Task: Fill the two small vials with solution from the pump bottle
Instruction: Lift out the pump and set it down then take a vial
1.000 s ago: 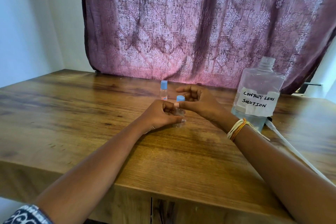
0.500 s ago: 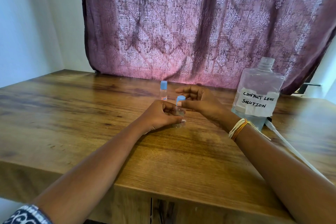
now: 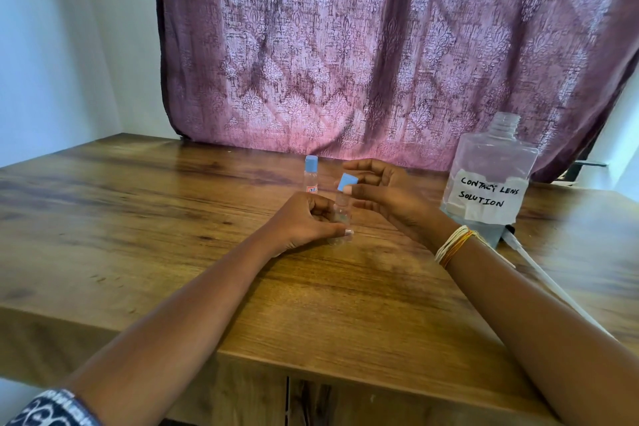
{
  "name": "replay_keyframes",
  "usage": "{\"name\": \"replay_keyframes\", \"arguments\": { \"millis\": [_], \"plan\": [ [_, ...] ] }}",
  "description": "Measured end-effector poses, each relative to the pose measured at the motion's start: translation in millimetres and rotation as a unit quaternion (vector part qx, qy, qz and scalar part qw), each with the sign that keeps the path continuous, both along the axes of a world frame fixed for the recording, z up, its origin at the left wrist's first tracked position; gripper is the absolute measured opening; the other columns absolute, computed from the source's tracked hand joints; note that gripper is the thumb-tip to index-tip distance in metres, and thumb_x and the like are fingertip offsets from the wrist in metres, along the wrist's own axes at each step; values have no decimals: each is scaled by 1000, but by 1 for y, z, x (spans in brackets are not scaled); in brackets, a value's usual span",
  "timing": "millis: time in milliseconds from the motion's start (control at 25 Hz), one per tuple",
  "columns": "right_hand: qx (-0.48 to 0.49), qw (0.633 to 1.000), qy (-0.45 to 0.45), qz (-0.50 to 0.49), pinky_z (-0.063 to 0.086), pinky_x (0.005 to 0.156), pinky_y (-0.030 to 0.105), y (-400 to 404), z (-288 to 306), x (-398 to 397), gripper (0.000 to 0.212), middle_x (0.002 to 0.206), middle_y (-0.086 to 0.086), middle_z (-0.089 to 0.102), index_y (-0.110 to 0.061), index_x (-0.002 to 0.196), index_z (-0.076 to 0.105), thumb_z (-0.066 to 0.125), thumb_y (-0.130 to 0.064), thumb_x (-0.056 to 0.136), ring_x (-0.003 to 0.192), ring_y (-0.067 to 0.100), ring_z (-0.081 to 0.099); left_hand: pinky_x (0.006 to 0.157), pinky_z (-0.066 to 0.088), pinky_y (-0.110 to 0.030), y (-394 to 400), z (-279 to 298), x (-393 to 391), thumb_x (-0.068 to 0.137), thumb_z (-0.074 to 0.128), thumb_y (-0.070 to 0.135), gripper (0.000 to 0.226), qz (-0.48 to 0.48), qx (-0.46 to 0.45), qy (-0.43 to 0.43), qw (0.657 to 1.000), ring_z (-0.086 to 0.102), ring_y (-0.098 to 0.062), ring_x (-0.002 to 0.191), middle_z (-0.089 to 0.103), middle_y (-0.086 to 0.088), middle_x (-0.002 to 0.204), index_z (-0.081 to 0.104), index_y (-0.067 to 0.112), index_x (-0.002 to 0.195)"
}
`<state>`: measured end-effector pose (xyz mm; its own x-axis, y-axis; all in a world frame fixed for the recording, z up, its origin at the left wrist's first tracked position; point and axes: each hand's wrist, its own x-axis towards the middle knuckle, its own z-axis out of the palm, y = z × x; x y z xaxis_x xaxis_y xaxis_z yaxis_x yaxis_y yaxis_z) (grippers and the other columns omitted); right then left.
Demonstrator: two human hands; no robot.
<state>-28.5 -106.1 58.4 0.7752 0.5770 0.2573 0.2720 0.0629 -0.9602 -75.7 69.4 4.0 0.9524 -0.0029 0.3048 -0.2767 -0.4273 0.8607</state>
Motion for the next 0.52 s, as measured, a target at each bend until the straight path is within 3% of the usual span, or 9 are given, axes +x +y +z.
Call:
{"name": "replay_keyframes", "arguments": {
  "millis": [120, 240, 320, 520],
  "plan": [
    [38, 995, 49, -79, 54, 77, 35, 1, -5, 3, 30, 107, 22, 67, -9, 99, 57, 74, 3, 77, 93, 27, 66, 91, 55, -50, 0, 0, -1, 70, 87, 19, 31, -10, -2, -1, 1000, 70, -17, 85, 78, -15, 96, 77, 7, 97],
    [-66, 977, -84, -185, 56, 73, 30, -2, -16, 12, 30, 88, 12, 71, -6, 92, 60, 82, -8, 72, 80, 18, 68, 90, 55, -47, -1, 0, -2, 65, 89, 27, 22, -22, -8, -3, 1000, 71, -16, 85, 79, -9, 93, 79, 20, 84],
    [-137, 951, -158, -229, 55, 76, 31, -6, -21, 19, 28, 88, 9, 72, -6, 95, 65, 81, -10, 71, 80, 16, 68, 94, 56, -46, -1, 0, -1, 57, 89, 37, 32, -31, -12, 1, 999, 74, -21, 93, 79, -4, 94, 79, 23, 83],
    [-259, 881, -336, -211, 47, 74, 34, -15, -31, 36, 15, 96, 8, 64, -3, 93, 66, 65, -8, 79, 84, 21, 57, 96, 55, -47, 1, -2, 2, 50, 89, 41, 55, -46, -8, 13, 999, 74, -22, 97, 79, -4, 99, 77, 12, 95]
  ]
}}
